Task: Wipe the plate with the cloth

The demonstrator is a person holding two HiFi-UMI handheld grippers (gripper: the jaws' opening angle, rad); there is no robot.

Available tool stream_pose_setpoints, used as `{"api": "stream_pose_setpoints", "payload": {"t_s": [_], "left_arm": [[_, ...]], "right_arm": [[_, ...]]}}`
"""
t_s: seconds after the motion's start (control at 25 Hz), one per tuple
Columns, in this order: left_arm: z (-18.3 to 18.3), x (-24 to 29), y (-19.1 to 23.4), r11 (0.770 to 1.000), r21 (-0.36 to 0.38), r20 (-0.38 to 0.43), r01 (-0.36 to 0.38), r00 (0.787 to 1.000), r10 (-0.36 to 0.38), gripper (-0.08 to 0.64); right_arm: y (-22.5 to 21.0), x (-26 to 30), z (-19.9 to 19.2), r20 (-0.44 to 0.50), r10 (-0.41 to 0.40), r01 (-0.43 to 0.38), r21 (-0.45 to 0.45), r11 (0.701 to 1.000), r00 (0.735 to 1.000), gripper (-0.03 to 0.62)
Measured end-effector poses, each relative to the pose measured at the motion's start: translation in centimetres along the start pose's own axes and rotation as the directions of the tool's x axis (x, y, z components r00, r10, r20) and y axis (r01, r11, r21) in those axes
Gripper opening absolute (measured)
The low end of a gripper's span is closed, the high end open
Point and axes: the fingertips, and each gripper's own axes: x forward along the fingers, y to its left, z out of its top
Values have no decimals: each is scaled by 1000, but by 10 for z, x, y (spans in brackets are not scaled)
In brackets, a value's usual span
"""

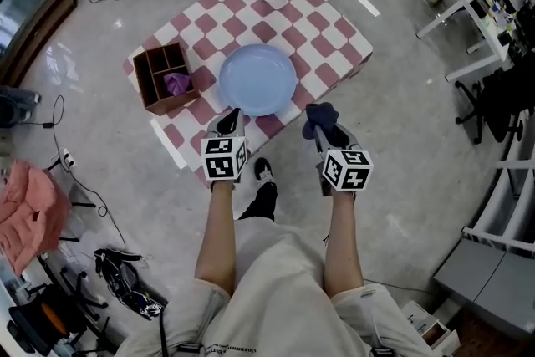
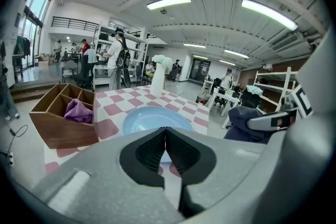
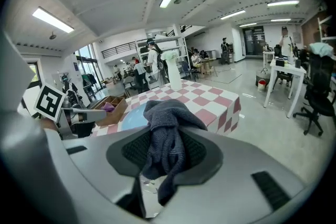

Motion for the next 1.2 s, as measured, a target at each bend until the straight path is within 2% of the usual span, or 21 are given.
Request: {"api": "stream_pose_setpoints", "payload": {"t_s": [0.16, 0.4, 0.48, 0.64, 0.8, 0.92, 1.04, 1.2], "left_arm": [[17, 27, 36, 997, -59, 10, -54, 998, 55, 11], [32, 52, 70, 990, -90, -1, -106, 994, 106, 11], [38, 56, 76, 988, -101, 4, -118, 993, 119, 11], [46, 61, 84, 983, -121, 18, -136, 990, 139, 11], [44, 63, 91, 977, -171, 11, -130, 991, 134, 10], [46, 66, 102, 959, -254, 25, -126, 990, 137, 10], [50, 67, 120, 937, -297, 32, -184, 979, 203, 9], [51, 56, 135, 876, -382, 20, -295, 945, 327, 9]], "right_arm": [[14, 48, 30, -17, 71, -72, -65, 995, 997, 133], [33, 101, 62, -26, 153, -155, -108, 982, 988, 133], [38, 110, 70, -37, 172, -176, -144, 974, 984, 133], [40, 128, 90, -34, 205, -208, -148, 967, 978, 133], [57, 153, 100, -66, 279, -286, -180, 941, 958, 133], [82, 176, 102, -125, 360, -380, -244, 892, 925, 133], [105, 199, 109, -198, 437, -479, -327, 815, 878, 133], [124, 221, 127, -280, 521, -592, -372, 716, 806, 133]]}}
